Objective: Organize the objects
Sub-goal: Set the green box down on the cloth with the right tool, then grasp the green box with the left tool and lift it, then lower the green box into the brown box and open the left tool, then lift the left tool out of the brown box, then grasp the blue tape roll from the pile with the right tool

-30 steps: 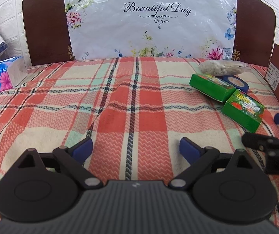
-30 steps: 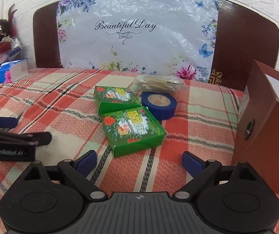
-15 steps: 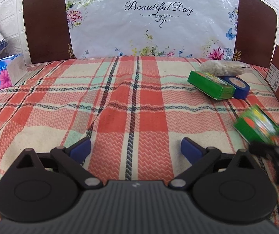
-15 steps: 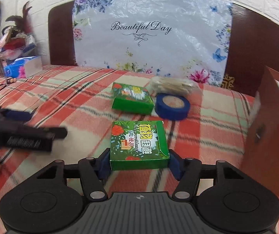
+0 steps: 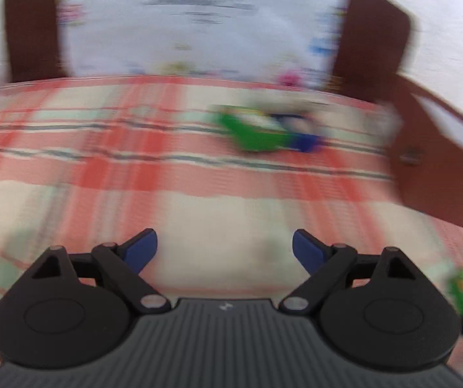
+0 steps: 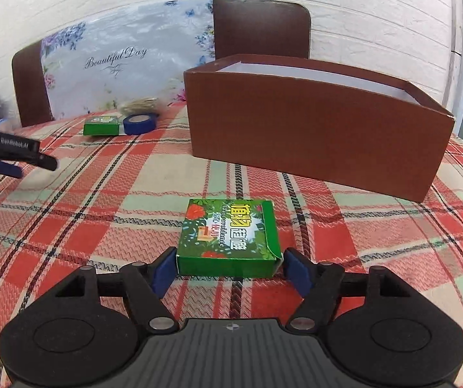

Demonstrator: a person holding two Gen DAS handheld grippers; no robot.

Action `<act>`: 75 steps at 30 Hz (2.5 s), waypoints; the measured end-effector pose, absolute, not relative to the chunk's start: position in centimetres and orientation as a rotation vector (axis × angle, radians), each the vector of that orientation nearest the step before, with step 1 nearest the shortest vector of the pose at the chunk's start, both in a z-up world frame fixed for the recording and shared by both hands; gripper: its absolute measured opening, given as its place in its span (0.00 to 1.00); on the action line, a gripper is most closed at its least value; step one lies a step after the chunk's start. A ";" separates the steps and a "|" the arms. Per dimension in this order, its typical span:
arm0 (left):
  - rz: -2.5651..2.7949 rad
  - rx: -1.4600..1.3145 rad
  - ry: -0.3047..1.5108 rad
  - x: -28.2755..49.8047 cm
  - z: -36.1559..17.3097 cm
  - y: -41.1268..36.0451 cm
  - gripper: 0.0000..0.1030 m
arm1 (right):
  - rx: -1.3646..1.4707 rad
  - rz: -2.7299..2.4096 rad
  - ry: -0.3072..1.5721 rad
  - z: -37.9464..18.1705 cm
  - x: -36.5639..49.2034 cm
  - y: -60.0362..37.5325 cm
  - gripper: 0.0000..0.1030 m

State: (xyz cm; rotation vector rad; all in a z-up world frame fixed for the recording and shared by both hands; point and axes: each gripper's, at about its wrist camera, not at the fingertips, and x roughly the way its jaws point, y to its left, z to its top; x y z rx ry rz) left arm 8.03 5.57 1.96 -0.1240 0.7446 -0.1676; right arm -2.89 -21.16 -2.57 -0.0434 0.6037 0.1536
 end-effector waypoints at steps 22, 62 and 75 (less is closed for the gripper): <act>-0.641 -0.018 0.834 5.1 6.2 -12.5 0.40 | -0.022 0.144 0.392 0.1 -3.2 -22.7 0.57; -0.427 0.171 0.572 6.7 6.8 -11.8 0.77 | 0.076 0.071 0.434 0.0 1.5 -25.6 0.87; 0.141 -0.027 0.643 10.8 -1.3 9.2 0.92 | -0.155 0.383 0.563 -1.6 6.8 -11.9 0.70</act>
